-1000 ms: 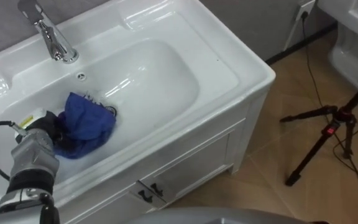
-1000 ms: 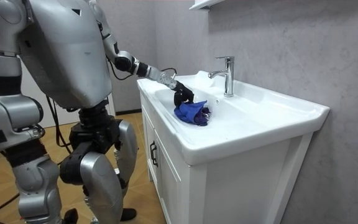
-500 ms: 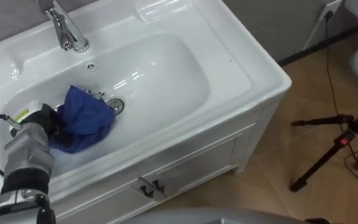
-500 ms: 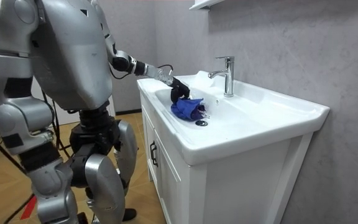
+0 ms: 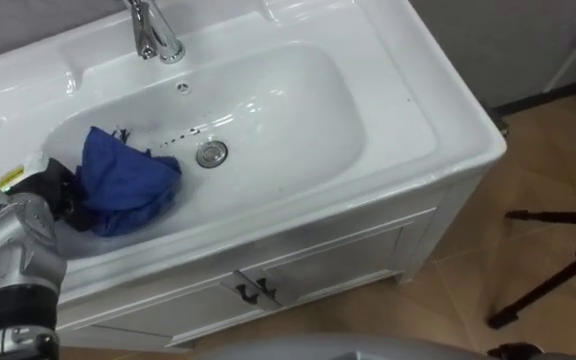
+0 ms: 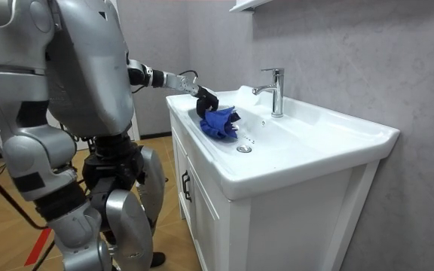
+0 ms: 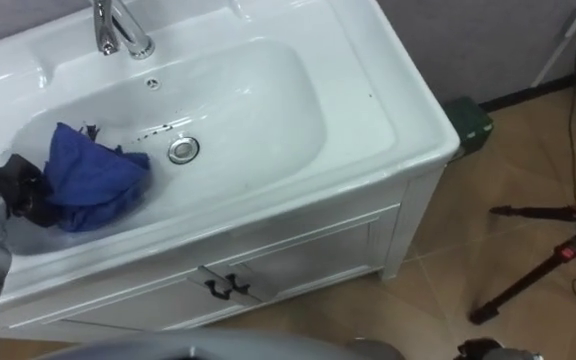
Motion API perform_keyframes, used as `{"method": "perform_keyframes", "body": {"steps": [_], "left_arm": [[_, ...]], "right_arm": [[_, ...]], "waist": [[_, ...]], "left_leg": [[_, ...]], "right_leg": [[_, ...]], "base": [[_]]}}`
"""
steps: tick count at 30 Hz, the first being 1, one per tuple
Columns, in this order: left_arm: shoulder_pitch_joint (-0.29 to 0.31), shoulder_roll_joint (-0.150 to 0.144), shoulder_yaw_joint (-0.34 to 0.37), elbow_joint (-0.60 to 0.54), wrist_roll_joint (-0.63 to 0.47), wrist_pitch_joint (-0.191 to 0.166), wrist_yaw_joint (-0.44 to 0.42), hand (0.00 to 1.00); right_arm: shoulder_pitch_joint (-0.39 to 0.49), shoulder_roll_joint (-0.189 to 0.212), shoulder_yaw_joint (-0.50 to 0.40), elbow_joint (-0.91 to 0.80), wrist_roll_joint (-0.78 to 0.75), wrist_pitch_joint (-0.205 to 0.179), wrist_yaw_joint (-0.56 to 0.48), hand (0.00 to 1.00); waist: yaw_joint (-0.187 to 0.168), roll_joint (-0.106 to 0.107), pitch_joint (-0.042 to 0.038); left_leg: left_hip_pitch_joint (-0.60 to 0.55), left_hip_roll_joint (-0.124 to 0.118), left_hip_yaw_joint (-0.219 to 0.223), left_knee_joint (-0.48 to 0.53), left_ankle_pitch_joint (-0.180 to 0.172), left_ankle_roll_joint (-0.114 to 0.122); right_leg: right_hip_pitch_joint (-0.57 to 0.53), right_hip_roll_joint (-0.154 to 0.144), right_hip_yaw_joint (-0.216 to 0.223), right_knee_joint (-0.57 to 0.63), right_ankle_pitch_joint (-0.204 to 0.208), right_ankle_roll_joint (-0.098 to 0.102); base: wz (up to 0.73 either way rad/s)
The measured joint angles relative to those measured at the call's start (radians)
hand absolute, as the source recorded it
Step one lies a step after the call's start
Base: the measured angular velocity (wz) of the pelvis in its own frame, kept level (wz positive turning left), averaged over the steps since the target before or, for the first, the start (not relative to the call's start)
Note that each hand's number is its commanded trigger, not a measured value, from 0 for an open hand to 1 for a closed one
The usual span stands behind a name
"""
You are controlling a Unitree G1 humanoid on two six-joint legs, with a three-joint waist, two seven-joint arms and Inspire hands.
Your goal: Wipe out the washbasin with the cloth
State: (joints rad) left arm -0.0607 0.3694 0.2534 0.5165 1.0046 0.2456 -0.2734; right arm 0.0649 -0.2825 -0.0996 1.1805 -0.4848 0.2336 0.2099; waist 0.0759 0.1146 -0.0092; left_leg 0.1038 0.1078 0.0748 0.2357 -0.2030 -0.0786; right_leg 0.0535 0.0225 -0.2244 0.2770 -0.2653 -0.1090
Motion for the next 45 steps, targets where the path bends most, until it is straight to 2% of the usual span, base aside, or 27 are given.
{"method": "perform_keyframes", "body": {"steps": [7,13,18,21,23,27,30,31,32,33,35,36,38,40,42,43,45], "left_arm": [[0.0,0.0,0.0,-0.015,0.012,0.0,-0.007,1.0],[0.001,0.003,0.0,-0.037,0.011,0.0,-0.016,1.0],[0.026,0.003,0.0,-0.091,0.011,0.001,-0.014,1.0],[0.028,0.003,0.0,-0.115,0.009,0.008,-0.007,1.0],[0.039,0.002,0.0,-0.154,0.01,0.012,0.032,1.0],[0.075,-0.009,-0.001,-0.179,-0.025,0.015,0.096,1.0],[0.089,-0.01,-0.002,-0.179,-0.048,0.014,0.145,1.0],[0.101,-0.016,-0.002,-0.178,-0.076,0.013,0.177,1.0],[0.105,-0.035,-0.002,-0.173,-0.1,0.012,0.208,1.0],[0.105,-0.046,-0.002,-0.168,-0.108,0.009,0.223,1.0],[0.105,-0.088,-0.003,-0.163,-0.111,0.002,0.266,1.0],[0.105,-0.097,-0.004,-0.163,-0.113,0.001,0.277,1.0],[0.105,-0.128,-0.007,-0.148,-0.124,-0.009,0.313,1.0],[0.105,-0.134,-0.012,-0.125,-0.147,-0.015,0.354,1.0],[0.101,-0.143,-0.017,-0.104,-0.173,-0.019,0.398,1.0],[0.09,-0.147,-0.02,-0.089,-0.184,-0.026,0.42,1.0],[0.05,-0.148,-0.021,-0.051,-0.189,-0.029,0.443,1.0]], "right_arm": [[-0.004,-0.008,0.0,0.026,0.058,-0.026,0.001,0.0],[-0.004,-0.013,0.001,0.026,0.089,-0.032,0.012,0.0],[-0.003,-0.017,0.011,0.025,0.131,-0.037,0.007,0.0],[0.006,-0.017,0.042,0.02,0.145,-0.051,-0.019,0.0],[0.014,-0.018,0.042,0.02,0.168,-0.069,-0.033,0.0],[0.017,-0.019,0.065,0.021,0.204,-0.077,-0.069,0.0],[0.024,-0.014,0.078,0.026,0.208,-0.103,-0.084,0.0],[0.025,-0.013,0.08,0.029,0.21,-0.111,-0.092,0.0],[0.03,-0.013,0.086,0.03,0.212,-0.114,-0.101,0.0],[0.036,-0.012,0.088,0.03,0.212,-0.114,-0.104,0.0],[0.058,0.002,0.089,0.03,0.236,-0.115,-0.113,0.0],[0.065,0.006,0.095,0.03,0.246,-0.115,-0.116,0.0],[0.089,0.023,0.11,0.032,0.249,-0.115,-0.12,0.0],[0.112,0.032,0.119,0.042,0.257,-0.125,-0.119,0.0],[0.129,0.036,0.123,0.041,0.284,-0.13,-0.119,0.0],[0.144,0.042,0.122,0.041,0.299,-0.132,-0.12,0.0],[0.163,0.057,0.124,0.042,0.307,-0.131,-0.119,0.0]], "waist": [[0.006,-0.003,0.002],[0.009,-0.009,0.004],[0.013,-0.014,0.0037],[0.011,-0.013,-0.0004],[0.011,-0.023,0.0054],[-0.003,-0.028,0.007],[-0.029,-0.035,0.0097],[-0.046,-0.041,0.015],[-0.049,-0.046,0.0178],[-0.05,-0.046,0.0175],[-0.055,-0.059,0.0163],[-0.059,-0.063,0.0183],[-0.073,-0.083,0.0164],[-0.087,-0.097,0.0139],[-0.107,-0.108,0.0148],[-0.112,-0.109,0.0101],[-0.125,-0.119,0.0104]], "left_leg": [[-0.007,0.0,-0.01,0.003,0.002,-0.001],[-0.01,-0.001,-0.025,0.002,0.001,-0.002],[-0.011,-0.001,-0.021,0.001,0.001,-0.002],[-0.01,-0.001,-0.022,0.001,0.001,-0.002],[-0.011,0.0,-0.022,0.003,0.001,-0.002],[-0.008,0.0,-0.023,-0.001,0.001,-0.002],[-0.003,0.0,-0.022,-0.003,0.001,-0.002],[0.003,-0.001,-0.021,-0.006,0.001,-0.002],[0.011,-0.001,-0.021,-0.014,0.001,-0.002],[0.013,-0.001,-0.021,-0.015,0.001,-0.002],[0.013,-0.003,-0.02,-0.015,0.001,-0.002],[0.011,-0.003,-0.019,-0.015,0.001,-0.002],[0.012,-0.002,0.001,-0.015,0.001,-0.002],[0.018,0.001,0.034,-0.013,0.001,-0.002],[0.023,0.001,0.064,-0.013,0.001,-0.002],[0.022,0.003,0.079,-0.012,0.001,-0.002],[0.015,0.003,0.087,-0.013,0.001,-0.002]], "right_leg": [[-0.002,0.0,-0.005,0.002,0.0,0.0],[-0.002,0.0,-0.011,0.0,0.0,0.0],[-0.003,-0.002,-0.015,-0.003,0.0,0.0],[-0.002,-0.003,-0.022,-0.002,0.0,0.0],[-0.002,-0.003,-0.025,0.0,0.0,0.0],[0.0,-0.003,-0.026,0.001,0.0,0.0],[0.004,-0.003,-0.026,0.002,0.0,0.0],[0.01,-0.003,-0.026,0.002,0.0,0.0],[0.015,-0.003,-0.025,0.0,0.0,0.0],[0.016,-0.003,-0.023,0.0,-0.001,0.0],[-0.001,-0.003,-0.011,0.002,-0.003,0.003],[-0.003,-0.003,-0.01,0.003,-0.002,0.003],[-0.003,-0.002,0.002,0.004,-0.002,0.003],[-0.003,-0.001,0.018,0.005,-0.002,0.003],[-0.006,-0.001,0.027,0.004,0.0,0.005],[-0.011,-0.001,0.033,0.005,0.003,0.006],[-0.02,-0.001,0.039,0.008,0.005,0.006]], "base": [[0.02],[0.02],[0.05],[0.06],[0.07],[0.01],[0.04],[0.0],[0.0],[-0.05],[-0.07],[-0.04],[-0.1],[-0.21],[-0.19],[-0.19],[-0.14]]}}
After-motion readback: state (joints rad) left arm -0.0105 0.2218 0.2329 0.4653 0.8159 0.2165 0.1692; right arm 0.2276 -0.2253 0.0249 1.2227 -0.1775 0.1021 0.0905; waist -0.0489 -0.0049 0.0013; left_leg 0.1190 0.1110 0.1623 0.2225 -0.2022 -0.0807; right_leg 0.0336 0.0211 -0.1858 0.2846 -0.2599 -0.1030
